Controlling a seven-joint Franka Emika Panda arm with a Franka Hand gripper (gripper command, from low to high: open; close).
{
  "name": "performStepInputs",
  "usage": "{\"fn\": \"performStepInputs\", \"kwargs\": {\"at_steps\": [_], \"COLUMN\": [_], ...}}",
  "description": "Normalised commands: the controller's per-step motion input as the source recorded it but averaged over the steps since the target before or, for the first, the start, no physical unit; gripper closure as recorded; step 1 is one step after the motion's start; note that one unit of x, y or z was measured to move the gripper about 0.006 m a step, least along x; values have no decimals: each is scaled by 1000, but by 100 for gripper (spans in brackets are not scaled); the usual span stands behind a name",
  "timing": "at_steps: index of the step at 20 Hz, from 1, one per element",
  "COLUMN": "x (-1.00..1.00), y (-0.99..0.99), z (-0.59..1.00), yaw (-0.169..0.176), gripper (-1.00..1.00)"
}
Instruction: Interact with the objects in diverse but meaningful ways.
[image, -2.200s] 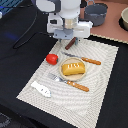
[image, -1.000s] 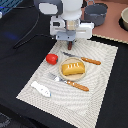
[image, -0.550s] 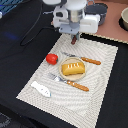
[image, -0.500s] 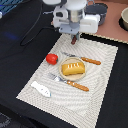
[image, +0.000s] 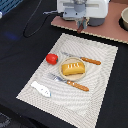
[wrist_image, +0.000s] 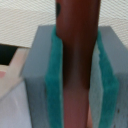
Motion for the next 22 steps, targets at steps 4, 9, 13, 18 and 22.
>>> {"fn": "performStepInputs", "kwargs": {"at_steps": [4, 9, 13, 18, 22], "x": [913, 878, 792, 634, 294], "y": [-361, -366, -326, -122, -514], "z": [390, 451, 512, 439, 401], "yaw": [-10, -8, 7, 61, 120], "gripper": [100, 100, 100, 100, 100]}}
